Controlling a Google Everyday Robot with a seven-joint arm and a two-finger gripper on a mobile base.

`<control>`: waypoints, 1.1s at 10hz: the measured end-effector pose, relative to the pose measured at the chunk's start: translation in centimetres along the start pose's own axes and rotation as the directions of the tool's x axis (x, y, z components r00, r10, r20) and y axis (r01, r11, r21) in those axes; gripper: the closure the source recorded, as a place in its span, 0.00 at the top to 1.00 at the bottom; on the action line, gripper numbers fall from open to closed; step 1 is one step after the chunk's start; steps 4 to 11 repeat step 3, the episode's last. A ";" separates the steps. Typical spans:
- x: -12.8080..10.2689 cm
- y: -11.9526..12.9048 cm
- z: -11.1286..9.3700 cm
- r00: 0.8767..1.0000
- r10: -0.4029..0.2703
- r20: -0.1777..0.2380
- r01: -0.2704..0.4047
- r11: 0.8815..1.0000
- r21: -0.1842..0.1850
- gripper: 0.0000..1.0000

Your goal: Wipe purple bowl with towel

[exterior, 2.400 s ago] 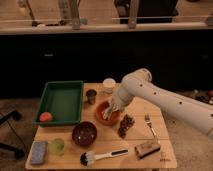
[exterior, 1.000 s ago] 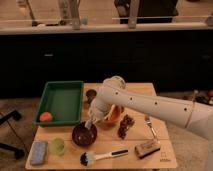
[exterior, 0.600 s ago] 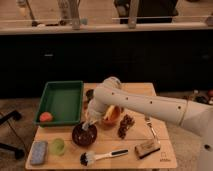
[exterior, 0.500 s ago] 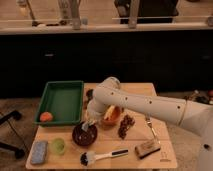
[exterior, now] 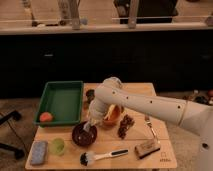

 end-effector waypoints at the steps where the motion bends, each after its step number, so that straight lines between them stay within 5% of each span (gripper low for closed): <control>1: -0.8 0.0 0.3 1.000 0.001 0.003 -0.001 1.000 -0.008 0.01; 11: -1.9 -0.2 0.5 1.000 -0.011 0.020 0.011 1.000 0.002 0.01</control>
